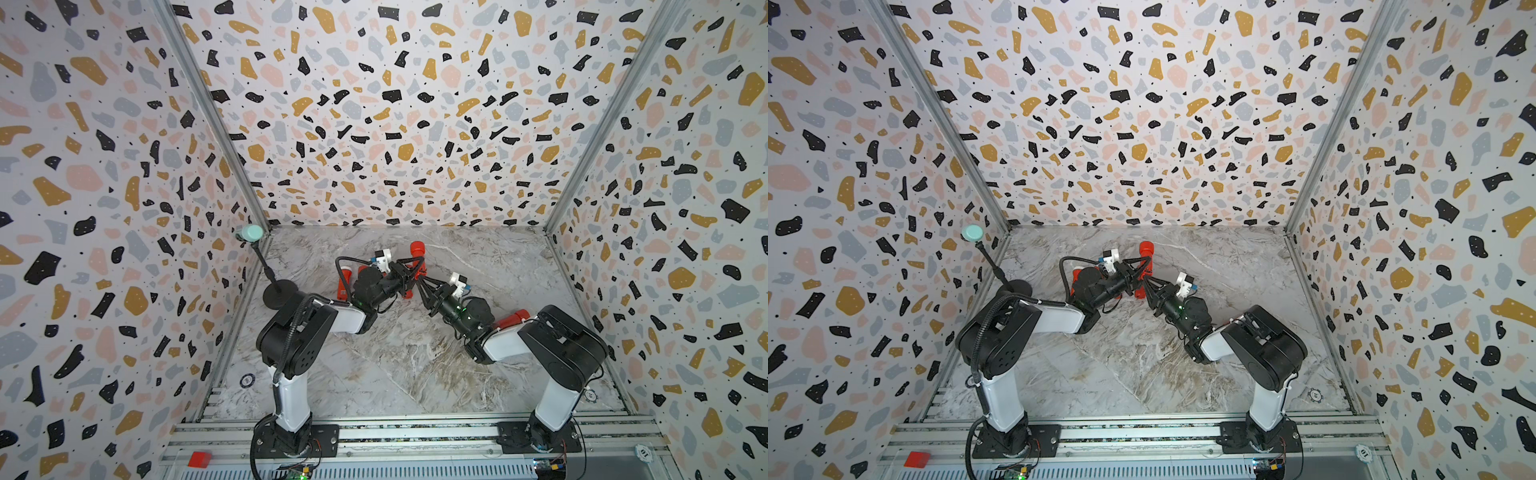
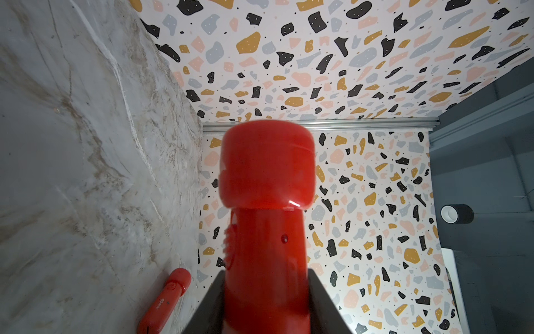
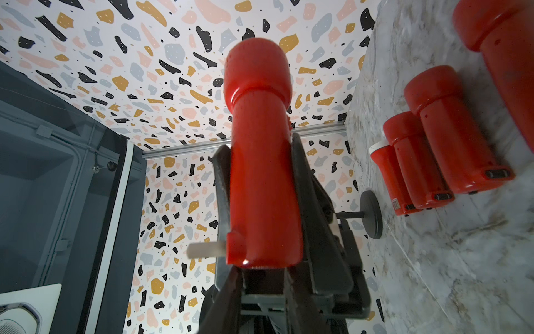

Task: Close the plug at the bottom of the flashlight
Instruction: Close the plug of the flashlight.

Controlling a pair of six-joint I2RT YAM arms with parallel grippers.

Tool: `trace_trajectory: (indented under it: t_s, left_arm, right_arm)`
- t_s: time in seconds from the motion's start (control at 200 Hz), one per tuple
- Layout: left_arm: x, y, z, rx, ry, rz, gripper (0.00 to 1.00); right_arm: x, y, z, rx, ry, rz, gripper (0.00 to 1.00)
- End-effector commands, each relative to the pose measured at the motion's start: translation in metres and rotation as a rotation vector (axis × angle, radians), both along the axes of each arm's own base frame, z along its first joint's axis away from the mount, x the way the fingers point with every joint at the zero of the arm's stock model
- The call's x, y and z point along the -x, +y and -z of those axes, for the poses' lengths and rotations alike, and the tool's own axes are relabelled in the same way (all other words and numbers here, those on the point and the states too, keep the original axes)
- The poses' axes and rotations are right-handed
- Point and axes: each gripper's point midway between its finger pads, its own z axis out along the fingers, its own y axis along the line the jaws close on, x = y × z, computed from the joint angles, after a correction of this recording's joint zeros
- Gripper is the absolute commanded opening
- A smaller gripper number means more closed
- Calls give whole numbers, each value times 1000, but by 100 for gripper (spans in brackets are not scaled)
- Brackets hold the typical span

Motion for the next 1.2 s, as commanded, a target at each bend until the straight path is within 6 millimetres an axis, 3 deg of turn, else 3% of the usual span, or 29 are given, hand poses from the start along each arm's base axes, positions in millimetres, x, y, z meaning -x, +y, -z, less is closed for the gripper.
trace_trajectory:
  t_s: [0.0, 0.21, 0.23, 0.516, 0.856, 1.196]
  left_arm:
    - [16, -8, -49, 80, -155, 64, 0]
    - [17, -8, -52, 77, -164, 66, 0]
    - [17, -8, -52, 76, -164, 66, 0]
    - [17, -8, -52, 70, -167, 67, 0]
    - [16, -8, -51, 31, -171, 57, 0]
    - [19, -7, -59, 41, -199, 62, 0]
  right_arm:
    - [-8, 4, 29, 61, 94, -3, 27]
    - [-4, 8, 35, 85, 120, -29, 29]
    - [-4, 9, 42, 106, 141, -32, 29]
    - [2, 10, 41, 149, 136, -46, 32]
    - [-2, -7, 48, 244, 146, -4, 32]
    - [4, 9, 70, 279, 215, -101, 32]
